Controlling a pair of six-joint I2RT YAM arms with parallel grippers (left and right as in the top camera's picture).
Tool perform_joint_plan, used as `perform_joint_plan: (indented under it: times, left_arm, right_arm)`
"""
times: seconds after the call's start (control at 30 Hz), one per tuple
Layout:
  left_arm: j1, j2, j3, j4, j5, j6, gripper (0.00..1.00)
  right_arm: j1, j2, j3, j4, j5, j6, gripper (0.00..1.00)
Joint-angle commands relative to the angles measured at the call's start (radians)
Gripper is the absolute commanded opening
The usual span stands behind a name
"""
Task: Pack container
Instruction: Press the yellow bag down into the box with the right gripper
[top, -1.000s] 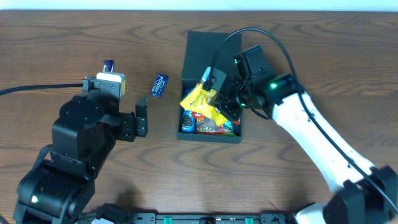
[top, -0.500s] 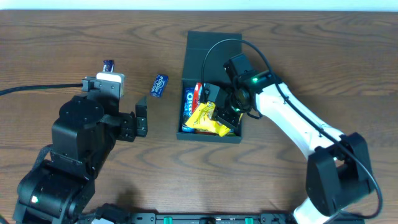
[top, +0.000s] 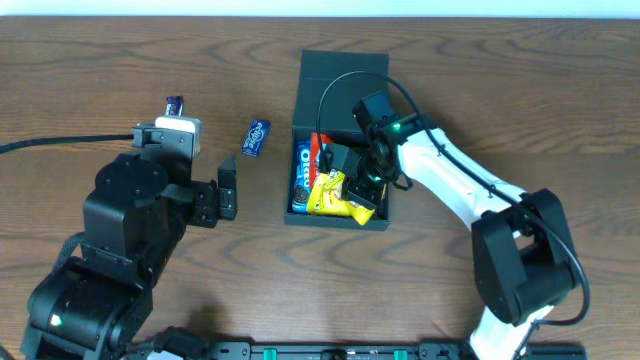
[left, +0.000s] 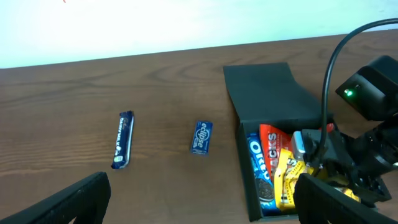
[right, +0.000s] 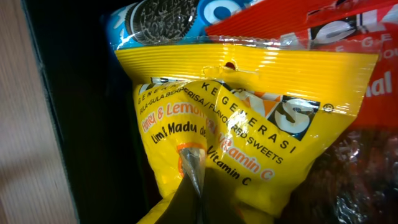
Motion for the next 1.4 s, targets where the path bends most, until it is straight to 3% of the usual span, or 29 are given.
perform_joint_plan:
  times: [0.0,0.37,0.4,0.43,0.57,0.7,0.77,0.9,1.37]
  left_arm:
    - [0.004,-0.001,0.010,0.000,-0.010,0.018,0.95]
    - [0.004,0.000,0.010,0.000,-0.010,0.018,0.95]
    - [0.004,-0.001,0.010,0.000,-0.010,0.018,0.95]
    - [0.004,0.000,0.010,0.000,-0.010,0.018,0.95]
    - [0.004,0.000,0.010,0.000,-0.010,0.018,0.95]
    - [0.004,0.000,0.010,0.000,-0.010,0.018,0.95]
    - [0.004,0.000,0.010,0.000,-0.010,0.018,0.95]
    - [0.004,0.000,0.010,0.000,-0.010,0.018,0.95]
    - [0.004,0.000,0.010,0.001,-0.010,0.018,0.95]
  right_arm:
    - [0.005,0.062,-0.016,0.000,0.106,-0.014,0.01]
    - [0.006,-0.064,-0.012,0.004,0.105,0.021,0.02]
    - [0.006,-0.085,-0.012,0.004,0.105,0.038,0.07]
    - [0.006,-0.110,-0.012,0.003,0.105,0.055,0.28]
    - [0.006,-0.174,-0.012,0.003,0.106,0.069,0.53]
    - [0.006,-0.229,-0.012,-0.001,0.106,0.074,0.59]
    - [0.006,-0.253,-0.012,-0.002,0.106,0.089,0.49]
    - [0.006,-0.285,-0.012,-0.036,0.106,0.087,0.04]
    - [0.006,-0.185,-0.014,-0.151,0.132,0.087,0.02]
